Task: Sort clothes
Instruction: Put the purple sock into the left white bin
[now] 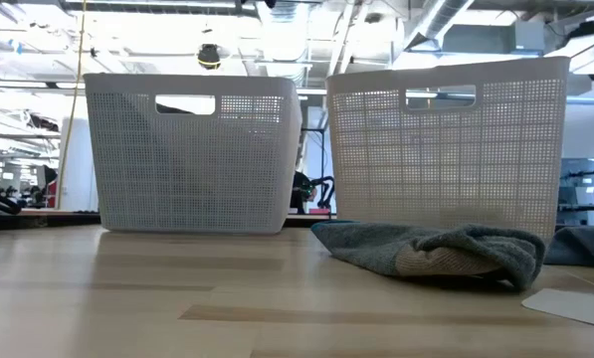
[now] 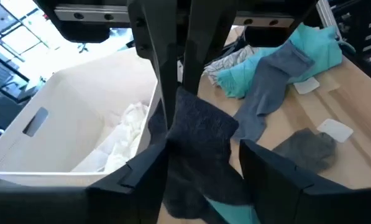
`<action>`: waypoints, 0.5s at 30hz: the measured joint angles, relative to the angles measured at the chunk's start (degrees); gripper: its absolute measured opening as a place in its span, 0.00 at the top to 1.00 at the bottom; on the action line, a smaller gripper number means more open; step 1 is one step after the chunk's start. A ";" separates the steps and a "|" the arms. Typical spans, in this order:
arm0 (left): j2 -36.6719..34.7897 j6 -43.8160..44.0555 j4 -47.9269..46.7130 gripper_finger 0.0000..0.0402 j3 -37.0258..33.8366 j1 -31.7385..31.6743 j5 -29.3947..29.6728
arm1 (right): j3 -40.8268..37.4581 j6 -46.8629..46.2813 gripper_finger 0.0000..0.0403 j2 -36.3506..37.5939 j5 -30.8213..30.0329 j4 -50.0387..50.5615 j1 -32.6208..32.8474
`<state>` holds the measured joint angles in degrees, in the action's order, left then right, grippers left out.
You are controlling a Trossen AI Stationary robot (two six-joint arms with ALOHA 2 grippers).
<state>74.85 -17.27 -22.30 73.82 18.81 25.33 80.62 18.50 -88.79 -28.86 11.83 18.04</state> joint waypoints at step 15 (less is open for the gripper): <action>0.30 -5.70 -2.54 0.99 0.00 0.07 0.18 | 0.00 -2.13 0.92 0.00 0.02 3.46 0.37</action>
<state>75.16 -22.96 -24.83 73.82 18.87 25.52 80.62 16.37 -88.79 -28.84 15.29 18.40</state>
